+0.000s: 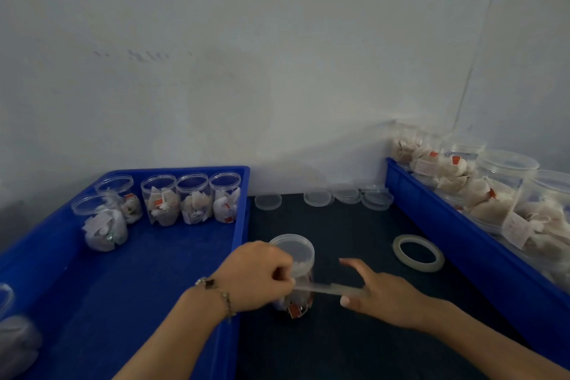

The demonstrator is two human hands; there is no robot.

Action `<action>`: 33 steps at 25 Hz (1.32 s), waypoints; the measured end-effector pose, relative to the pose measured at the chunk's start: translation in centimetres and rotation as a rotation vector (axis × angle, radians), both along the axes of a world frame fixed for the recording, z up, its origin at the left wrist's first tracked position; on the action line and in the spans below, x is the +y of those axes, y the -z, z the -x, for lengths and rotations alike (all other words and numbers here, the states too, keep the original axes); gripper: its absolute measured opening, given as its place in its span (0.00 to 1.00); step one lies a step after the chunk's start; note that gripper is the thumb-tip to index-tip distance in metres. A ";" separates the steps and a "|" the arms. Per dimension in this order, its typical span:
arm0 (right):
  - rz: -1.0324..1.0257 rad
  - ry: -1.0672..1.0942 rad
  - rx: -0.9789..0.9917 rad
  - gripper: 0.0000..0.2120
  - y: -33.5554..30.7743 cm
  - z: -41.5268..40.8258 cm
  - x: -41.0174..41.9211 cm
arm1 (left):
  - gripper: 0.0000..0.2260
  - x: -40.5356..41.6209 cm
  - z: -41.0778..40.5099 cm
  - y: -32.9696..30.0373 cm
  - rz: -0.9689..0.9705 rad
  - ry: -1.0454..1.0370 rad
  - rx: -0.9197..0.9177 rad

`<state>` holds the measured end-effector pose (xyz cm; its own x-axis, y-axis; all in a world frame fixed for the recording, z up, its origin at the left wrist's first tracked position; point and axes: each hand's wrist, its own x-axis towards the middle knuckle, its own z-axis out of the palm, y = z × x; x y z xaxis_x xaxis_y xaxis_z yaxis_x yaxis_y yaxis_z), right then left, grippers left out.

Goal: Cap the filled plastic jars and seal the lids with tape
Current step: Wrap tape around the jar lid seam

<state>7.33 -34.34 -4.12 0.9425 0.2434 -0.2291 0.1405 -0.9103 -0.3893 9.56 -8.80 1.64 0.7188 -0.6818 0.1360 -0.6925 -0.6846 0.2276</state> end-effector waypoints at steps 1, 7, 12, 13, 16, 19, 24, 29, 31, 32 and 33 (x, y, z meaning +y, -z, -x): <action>-0.057 0.006 0.009 0.47 0.1 0.1 0.0 | 0.14 0.6 -0.2 -0.1 -0.032 -0.023 -0.032; 0.173 0.118 -0.362 0.48 1.0 0.4 0.1 | 0.14 0.9 0.1 2.7 -0.044 -0.072 -0.266; 0.513 0.148 -0.649 0.49 0.9 -0.7 0.9 | 0.17 0.7 -0.1 3.9 -0.010 -0.174 -0.338; 0.492 0.173 -0.703 0.48 0.9 -0.9 0.9 | 0.18 0.6 -0.1 4.2 -0.021 -0.179 -0.338; 0.454 0.196 -0.745 0.46 0.8 -1.5 1.1 | 0.17 0.5 -0.3 4.5 -0.003 -0.199 -0.340; 0.439 0.183 -0.752 0.48 1.5 -2.0 0.8 | 0.15 0.5 -0.7 4.9 -0.067 -0.210 -0.346; 0.153 0.183 -0.674 0.41 2.4 -2.5 0.3 | 0.18 0.1 -0.9 5.0 -0.142 -0.250 -0.398; 0.526 0.094 -0.746 0.54 2.9 -3.9 0.4 | 0.16 0.2 -1.2 4.7 -0.142 -0.268 -0.388; 0.559 0.069 -0.723 0.54 2.7 -3.9 0.5 | 0.16 0.2 -1.2 4.6 -0.148 -0.285 -0.379; 0.564 0.072 -0.713 0.54 2.6 -4.0 0.7 | 0.16 0.2 -1.3 4.6 -0.150 -0.292 -0.373; 0.528 0.084 -0.698 0.52 2.4 -4.0 0.8 | 0.16 0.2 -1.4 4.6 -0.155 -0.299 -0.368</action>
